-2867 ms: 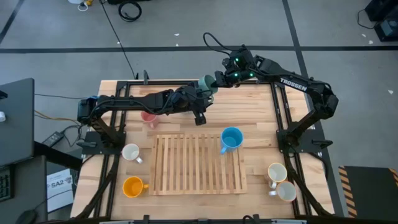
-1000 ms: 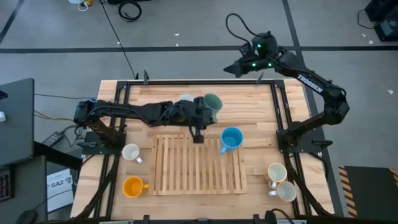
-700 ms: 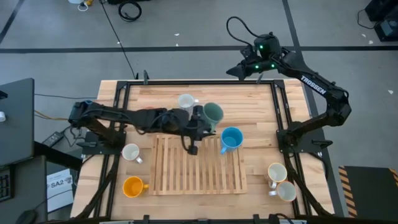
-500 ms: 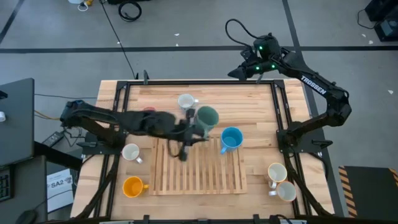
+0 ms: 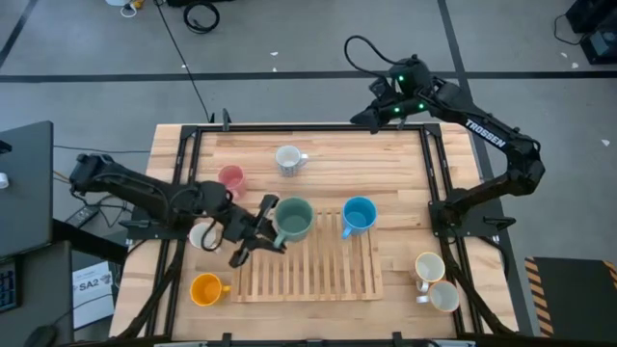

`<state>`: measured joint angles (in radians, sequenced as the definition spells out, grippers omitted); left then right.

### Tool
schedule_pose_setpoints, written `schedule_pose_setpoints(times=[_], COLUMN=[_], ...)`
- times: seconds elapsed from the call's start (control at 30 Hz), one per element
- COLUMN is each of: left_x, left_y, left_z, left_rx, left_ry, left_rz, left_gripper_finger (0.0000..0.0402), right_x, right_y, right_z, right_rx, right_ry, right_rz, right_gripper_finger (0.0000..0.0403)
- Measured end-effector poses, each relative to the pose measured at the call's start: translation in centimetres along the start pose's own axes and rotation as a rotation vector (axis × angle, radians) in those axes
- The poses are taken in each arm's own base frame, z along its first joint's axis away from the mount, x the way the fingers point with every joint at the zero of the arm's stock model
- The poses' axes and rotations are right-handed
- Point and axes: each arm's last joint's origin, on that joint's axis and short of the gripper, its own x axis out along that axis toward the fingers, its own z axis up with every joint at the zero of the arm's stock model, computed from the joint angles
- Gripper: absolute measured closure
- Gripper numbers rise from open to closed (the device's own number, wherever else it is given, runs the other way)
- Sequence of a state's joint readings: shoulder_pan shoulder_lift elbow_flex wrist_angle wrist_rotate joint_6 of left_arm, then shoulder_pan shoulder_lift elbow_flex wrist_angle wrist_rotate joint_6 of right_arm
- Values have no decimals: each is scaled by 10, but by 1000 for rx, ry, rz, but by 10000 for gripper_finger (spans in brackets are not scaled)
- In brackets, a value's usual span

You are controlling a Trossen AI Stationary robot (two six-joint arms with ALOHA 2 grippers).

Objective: Place coffee mugs
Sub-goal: Put the green mug on the shelf

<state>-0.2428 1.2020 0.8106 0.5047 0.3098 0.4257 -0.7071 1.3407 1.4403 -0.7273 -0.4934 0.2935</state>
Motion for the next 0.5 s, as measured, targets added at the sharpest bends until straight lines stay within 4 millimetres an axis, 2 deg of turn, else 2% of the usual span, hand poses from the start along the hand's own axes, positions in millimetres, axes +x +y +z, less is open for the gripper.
schedule_pose_setpoints(times=[0.17, 0.5], left_x=[-6, 9], left_y=[-6, 4], left_z=[-27, -71], left_rx=[28, 27], left_ry=[-78, -37], left_rz=[-62, -38], left_gripper_finger=[372, 372], right_x=[4, 12], right_y=[7, 27], right_z=[-2, -8], right_rx=[-17, -44], right_ry=[9, 34], right_rz=[21, 81], right_gripper_finger=[313, 313])
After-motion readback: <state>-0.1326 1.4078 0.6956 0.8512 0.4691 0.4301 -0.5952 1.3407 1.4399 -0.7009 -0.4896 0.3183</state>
